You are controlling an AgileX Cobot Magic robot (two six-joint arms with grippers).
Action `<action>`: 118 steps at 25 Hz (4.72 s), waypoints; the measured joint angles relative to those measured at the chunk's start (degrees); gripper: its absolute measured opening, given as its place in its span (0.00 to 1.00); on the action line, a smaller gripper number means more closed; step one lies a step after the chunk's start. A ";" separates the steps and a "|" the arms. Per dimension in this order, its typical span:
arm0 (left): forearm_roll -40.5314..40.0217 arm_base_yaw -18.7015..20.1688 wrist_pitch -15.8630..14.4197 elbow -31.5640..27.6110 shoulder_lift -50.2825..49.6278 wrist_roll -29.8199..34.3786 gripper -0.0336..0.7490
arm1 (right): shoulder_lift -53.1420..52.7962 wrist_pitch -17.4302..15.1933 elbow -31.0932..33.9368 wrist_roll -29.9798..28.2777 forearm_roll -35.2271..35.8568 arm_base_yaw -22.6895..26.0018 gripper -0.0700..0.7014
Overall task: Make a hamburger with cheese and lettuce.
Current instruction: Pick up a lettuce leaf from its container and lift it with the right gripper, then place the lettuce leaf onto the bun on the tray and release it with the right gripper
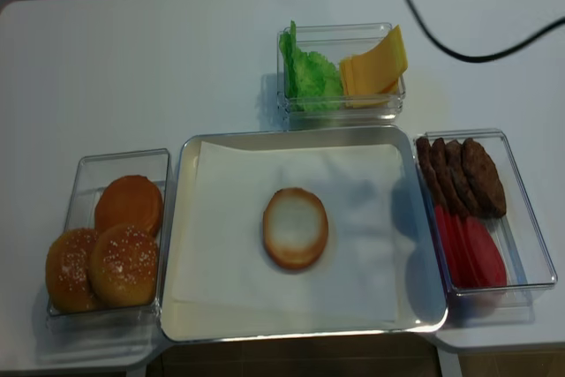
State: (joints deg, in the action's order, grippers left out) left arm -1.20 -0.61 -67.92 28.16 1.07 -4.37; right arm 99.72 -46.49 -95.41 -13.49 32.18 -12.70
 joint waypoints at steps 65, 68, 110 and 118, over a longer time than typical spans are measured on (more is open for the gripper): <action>0.09 0.00 0.00 0.00 0.00 0.13 0.50 | 27.13 2.90 -14.43 -12.44 20.62 -4.15 0.25; 0.09 0.00 0.00 0.00 0.00 0.13 0.50 | 26.99 2.52 -14.43 -12.44 20.62 -4.15 0.18; 0.09 0.00 0.00 0.00 0.00 0.13 0.50 | -10.80 -9.03 5.56 -5.16 9.58 -4.27 0.16; 0.09 0.00 0.00 0.00 0.00 0.13 0.50 | -17.81 -5.05 21.61 -5.16 9.11 -4.27 0.16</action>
State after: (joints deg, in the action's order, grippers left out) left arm -1.10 -0.61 -67.92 28.16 1.07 -4.24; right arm 81.91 -51.54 -73.80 -18.65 41.29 -16.98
